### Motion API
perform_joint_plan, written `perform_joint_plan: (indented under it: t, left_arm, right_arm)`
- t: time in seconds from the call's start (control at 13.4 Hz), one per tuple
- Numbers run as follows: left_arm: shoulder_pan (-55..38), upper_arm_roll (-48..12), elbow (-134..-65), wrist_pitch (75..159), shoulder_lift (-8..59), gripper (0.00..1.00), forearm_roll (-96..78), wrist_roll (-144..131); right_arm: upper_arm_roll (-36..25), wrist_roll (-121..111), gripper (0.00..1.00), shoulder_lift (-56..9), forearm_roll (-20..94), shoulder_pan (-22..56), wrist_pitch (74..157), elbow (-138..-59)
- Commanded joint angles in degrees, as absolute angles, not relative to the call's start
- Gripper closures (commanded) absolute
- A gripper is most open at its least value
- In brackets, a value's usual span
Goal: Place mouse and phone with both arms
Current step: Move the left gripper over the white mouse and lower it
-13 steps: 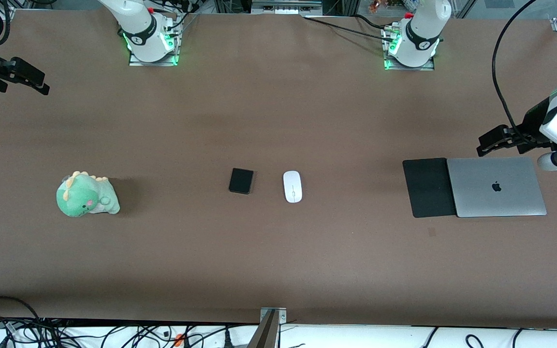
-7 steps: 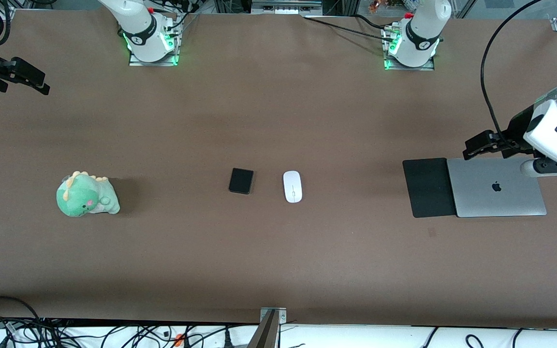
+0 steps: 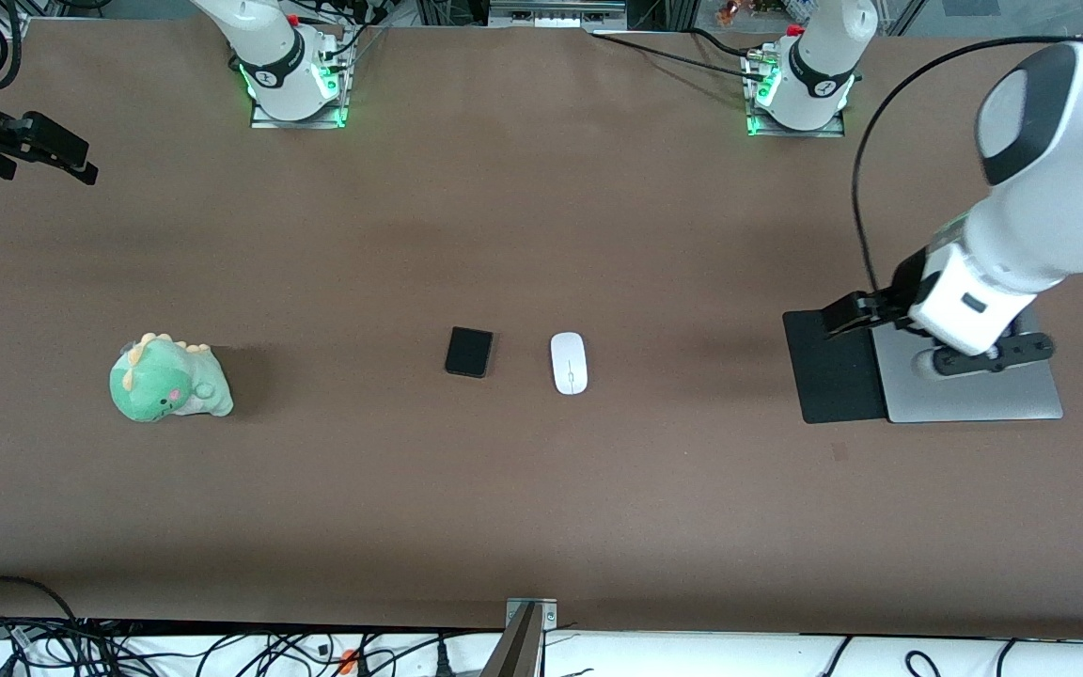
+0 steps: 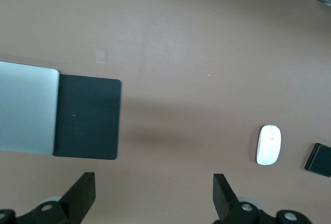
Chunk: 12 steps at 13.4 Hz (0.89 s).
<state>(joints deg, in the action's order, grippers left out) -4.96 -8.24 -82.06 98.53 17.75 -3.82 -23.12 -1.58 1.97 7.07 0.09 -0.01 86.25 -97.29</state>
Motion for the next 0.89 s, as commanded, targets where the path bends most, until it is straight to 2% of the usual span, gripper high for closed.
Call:
perform_joint_plan:
  t: [0.0,0.82]
  left_arm:
    - [-8.4,-7.8,-79.0,100.6,21.5,0.0,-4.4,-25.2]
    - [-25.8,-6.9,-79.0,118.0,37.6,0.0,-3.8,-35.2]
  right_arm:
    - [-1.4,1.3,0.0,6.4,0.9,-0.3,85.3,-96.3]
    - [-0.2,2.5,0.0,6.4,1.0,-0.2,84.7,-96.7]
